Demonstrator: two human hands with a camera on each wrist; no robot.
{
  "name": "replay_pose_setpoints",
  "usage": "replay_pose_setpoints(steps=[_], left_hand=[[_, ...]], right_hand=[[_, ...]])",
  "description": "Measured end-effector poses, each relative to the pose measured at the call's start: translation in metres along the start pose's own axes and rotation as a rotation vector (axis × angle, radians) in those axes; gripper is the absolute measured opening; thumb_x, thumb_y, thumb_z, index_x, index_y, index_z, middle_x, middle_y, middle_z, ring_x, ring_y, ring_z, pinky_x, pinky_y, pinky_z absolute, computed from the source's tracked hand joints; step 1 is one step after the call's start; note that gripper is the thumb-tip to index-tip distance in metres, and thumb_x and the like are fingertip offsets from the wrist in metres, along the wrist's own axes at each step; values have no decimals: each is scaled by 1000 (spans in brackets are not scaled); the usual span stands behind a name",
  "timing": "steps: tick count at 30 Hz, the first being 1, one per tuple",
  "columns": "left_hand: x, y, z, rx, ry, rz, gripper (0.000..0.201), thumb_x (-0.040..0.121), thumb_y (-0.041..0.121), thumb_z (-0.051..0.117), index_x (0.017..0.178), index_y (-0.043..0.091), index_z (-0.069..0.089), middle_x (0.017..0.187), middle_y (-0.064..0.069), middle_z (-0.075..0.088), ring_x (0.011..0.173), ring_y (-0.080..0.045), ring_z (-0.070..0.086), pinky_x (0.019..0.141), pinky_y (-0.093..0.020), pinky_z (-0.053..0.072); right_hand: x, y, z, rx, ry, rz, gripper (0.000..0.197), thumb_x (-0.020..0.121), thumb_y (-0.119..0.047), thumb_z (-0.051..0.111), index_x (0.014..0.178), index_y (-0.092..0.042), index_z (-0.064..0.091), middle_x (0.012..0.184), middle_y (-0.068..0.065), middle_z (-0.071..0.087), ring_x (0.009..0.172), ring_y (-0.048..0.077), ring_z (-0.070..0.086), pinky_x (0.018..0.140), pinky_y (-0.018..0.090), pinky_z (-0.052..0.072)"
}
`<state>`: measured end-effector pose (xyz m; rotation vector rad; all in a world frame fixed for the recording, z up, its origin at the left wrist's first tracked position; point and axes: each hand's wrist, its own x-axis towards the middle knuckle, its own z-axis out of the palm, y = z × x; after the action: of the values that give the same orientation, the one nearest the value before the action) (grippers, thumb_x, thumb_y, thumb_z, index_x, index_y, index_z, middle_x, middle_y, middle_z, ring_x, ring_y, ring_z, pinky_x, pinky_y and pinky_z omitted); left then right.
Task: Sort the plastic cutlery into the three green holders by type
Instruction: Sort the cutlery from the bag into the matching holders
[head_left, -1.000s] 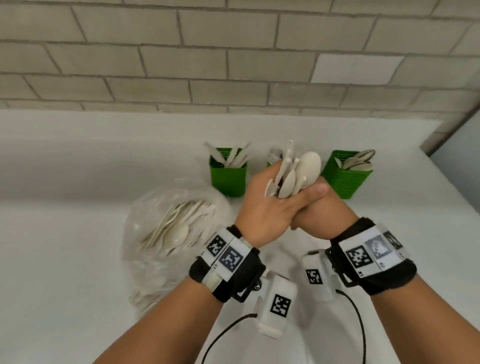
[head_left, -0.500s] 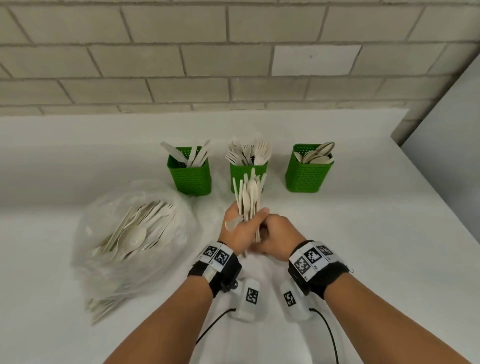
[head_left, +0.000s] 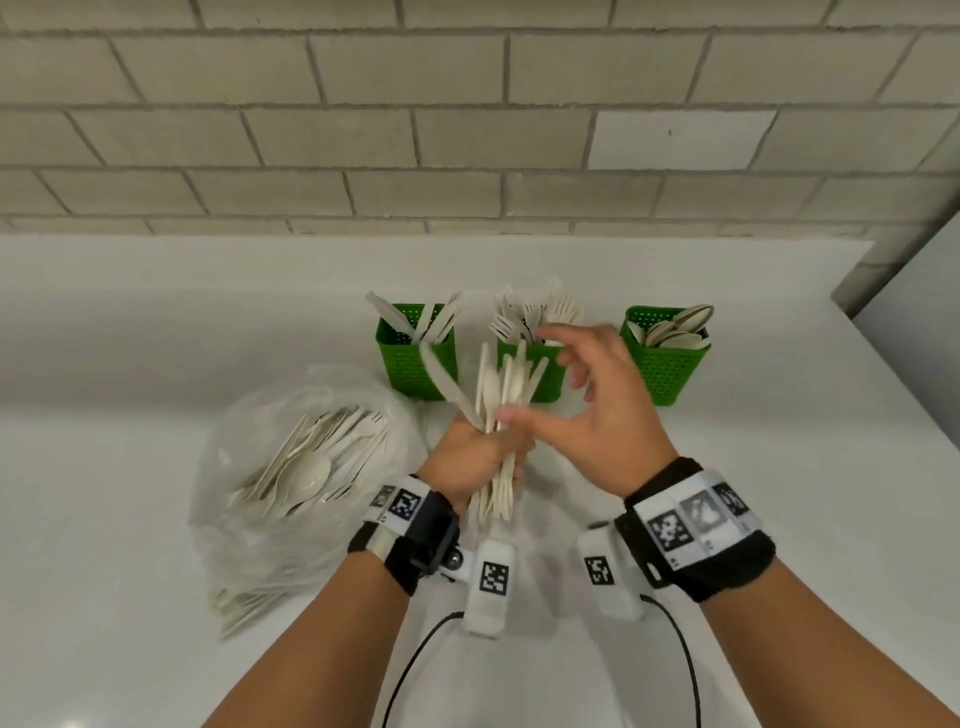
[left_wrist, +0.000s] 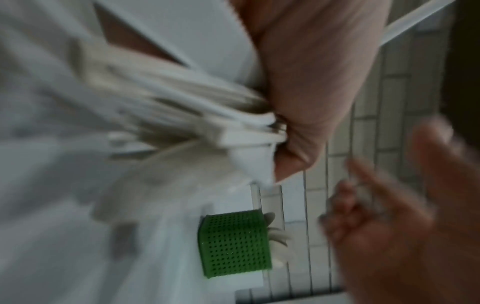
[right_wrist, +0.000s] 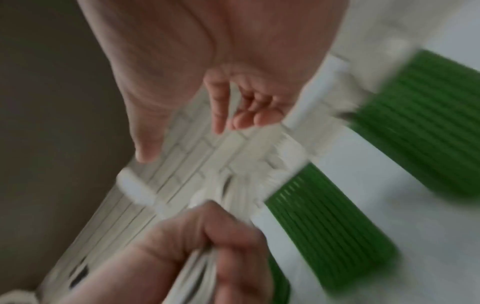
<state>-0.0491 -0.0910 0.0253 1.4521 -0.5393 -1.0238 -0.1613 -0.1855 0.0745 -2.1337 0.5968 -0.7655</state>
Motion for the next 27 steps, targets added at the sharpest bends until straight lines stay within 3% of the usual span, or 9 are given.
replay_pose_setpoints(steps=[4,7,10,12,14,18,20,22,27], left_hand=[[0,6,6,186,-25,67,26,93,-10,48,101,13,57,73,10,48,71,0,53,65,-15,49],[2,1,-8,78,-128,-17,12,85,-6,60,85,6,61,63,-6,57,52,-14,55,52,-27,48],[1,-6,-28,-214,-168,-133,6,86,-2,59,91,0,61,70,-13,62,53,-20,56,53,-29,50],[0,-4,-37,-351,-239,-159,12,88,-3,54,97,-3,61,75,-14,64,55,-20,58,56,-30,52],[0,0,-41,-405,-300,-165,16,83,0,57,99,-2,63,78,-13,64,55,-20,58,56,-30,52],[-2,1,-42,-409,-373,-163,21,77,5,60,97,0,67,75,-11,61,55,-22,60,57,-32,54],[-2,0,-40,-404,-368,-168,21,80,5,60,99,0,68,75,-12,64,62,-26,66,62,-35,58],[-4,-1,-38,-406,-321,-153,19,86,0,59,103,0,68,82,-16,70,73,-29,71,66,-37,59],[-6,-6,-36,-373,-213,-119,22,90,-4,53,109,-3,64,93,-18,72,73,-26,70,59,-35,58]], right_hand=[[15,-30,29,-378,-203,-151,36,84,-46,67,104,-16,70,90,-4,48,80,10,47,68,24,38],[33,-39,26,-32,65,-53,25,96,-22,56,79,-10,69,84,1,63,78,11,58,71,20,47],[49,-46,-1,437,425,150,48,104,-24,39,62,-20,61,61,-4,61,65,17,59,64,24,49],[47,-38,-4,562,424,227,49,105,-31,34,63,-17,57,48,-5,48,50,18,50,54,28,42],[34,-25,10,266,246,335,45,103,-38,38,72,-18,65,43,-10,42,40,5,41,52,26,33],[7,-4,37,157,-46,425,42,94,-38,58,85,2,67,62,8,66,57,15,60,63,27,50],[6,0,39,228,6,399,39,92,-31,63,71,2,61,64,16,63,59,19,59,65,29,50],[6,3,37,271,58,413,39,93,-26,62,61,-7,56,47,-1,54,45,6,48,51,18,39],[9,23,26,409,228,446,31,93,-17,62,80,11,66,57,-12,63,46,1,46,46,14,34]])
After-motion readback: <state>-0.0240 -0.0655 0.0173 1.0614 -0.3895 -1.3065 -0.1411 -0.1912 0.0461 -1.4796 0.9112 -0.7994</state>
